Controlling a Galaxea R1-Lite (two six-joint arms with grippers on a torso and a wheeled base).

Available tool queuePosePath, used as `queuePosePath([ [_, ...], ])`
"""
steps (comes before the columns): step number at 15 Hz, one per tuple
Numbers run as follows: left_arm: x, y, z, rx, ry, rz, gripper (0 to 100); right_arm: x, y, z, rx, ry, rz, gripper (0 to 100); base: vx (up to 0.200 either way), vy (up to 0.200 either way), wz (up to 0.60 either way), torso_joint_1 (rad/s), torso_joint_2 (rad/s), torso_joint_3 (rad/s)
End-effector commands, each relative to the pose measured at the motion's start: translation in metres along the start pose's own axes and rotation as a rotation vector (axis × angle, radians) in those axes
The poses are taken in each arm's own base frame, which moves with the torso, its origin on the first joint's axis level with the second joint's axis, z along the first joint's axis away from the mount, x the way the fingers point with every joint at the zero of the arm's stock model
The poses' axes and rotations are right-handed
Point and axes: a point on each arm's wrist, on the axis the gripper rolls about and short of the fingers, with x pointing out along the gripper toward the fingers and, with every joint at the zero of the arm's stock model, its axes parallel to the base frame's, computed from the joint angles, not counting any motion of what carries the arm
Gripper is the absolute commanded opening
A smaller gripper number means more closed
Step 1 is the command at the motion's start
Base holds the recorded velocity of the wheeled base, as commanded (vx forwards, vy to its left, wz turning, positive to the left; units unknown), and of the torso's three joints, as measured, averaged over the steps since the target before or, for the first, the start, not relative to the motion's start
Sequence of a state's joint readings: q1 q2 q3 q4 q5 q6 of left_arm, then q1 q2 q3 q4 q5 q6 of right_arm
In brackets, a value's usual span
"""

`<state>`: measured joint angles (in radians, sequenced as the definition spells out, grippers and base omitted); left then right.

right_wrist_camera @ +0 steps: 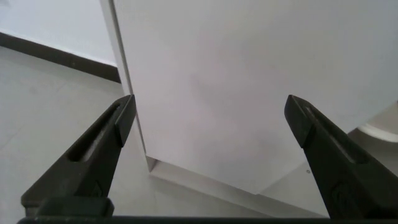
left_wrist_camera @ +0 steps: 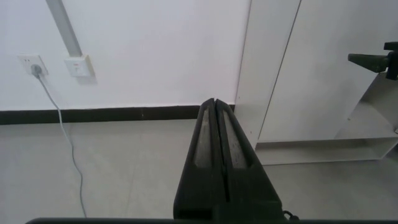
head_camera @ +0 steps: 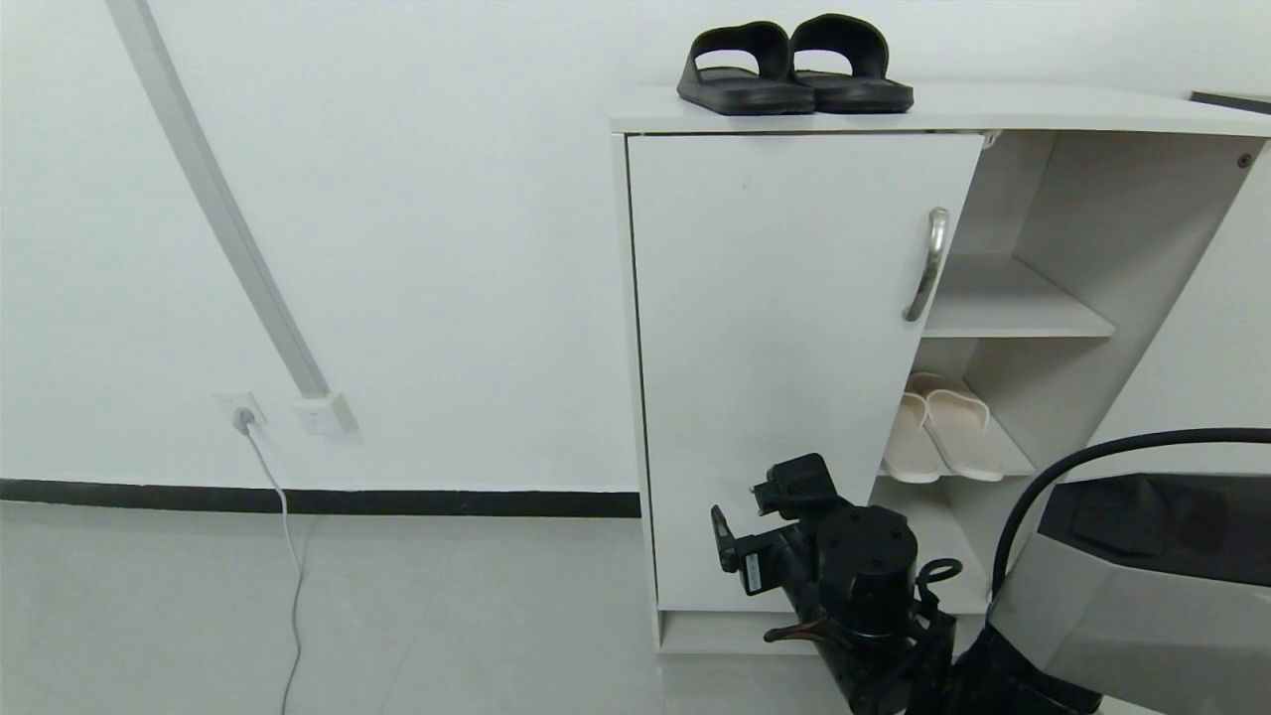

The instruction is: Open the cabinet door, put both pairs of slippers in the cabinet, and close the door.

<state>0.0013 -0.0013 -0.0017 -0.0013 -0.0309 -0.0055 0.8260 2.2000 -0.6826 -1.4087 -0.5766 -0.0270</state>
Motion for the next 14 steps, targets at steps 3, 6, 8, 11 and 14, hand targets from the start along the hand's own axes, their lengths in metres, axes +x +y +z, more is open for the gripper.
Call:
queuePosePath([
  [3,0.0001,0.0,0.0,-0.001,0.001,0.0,0,0.0003,0.0,-0.0029,-0.005,0.007,-0.001,100,0.0,0.0,0.0,0.0,0.0,0.0],
  [6,0.0001,0.0,0.0,-0.001,0.001,0.0,0,0.0005,0.0001,-0.0028,-0.005,0.007,-0.001,100,0.0,0.0,0.0,-0.002,-0.14,-0.15],
  [8,0.0001,0.0,0.0,-0.001,0.001,0.0,0,0.0005,0.0001,-0.0026,-0.004,0.005,-0.001,100,0.0,0.0,0.0,0.012,-0.16,-0.347],
  [11,0.0001,0.0,0.0,-0.001,0.001,0.0,0,0.0003,0.0,-0.0029,-0.005,0.007,-0.001,100,0.0,0.0,0.0,0.041,-0.52,-0.37],
  [14,0.0001,0.0,0.0,-0.001,0.001,0.0,0,0.0005,0.0001,-0.0026,-0.006,0.005,-0.001,100,0.0,0.0,0.0,0.106,-0.47,-0.359],
])
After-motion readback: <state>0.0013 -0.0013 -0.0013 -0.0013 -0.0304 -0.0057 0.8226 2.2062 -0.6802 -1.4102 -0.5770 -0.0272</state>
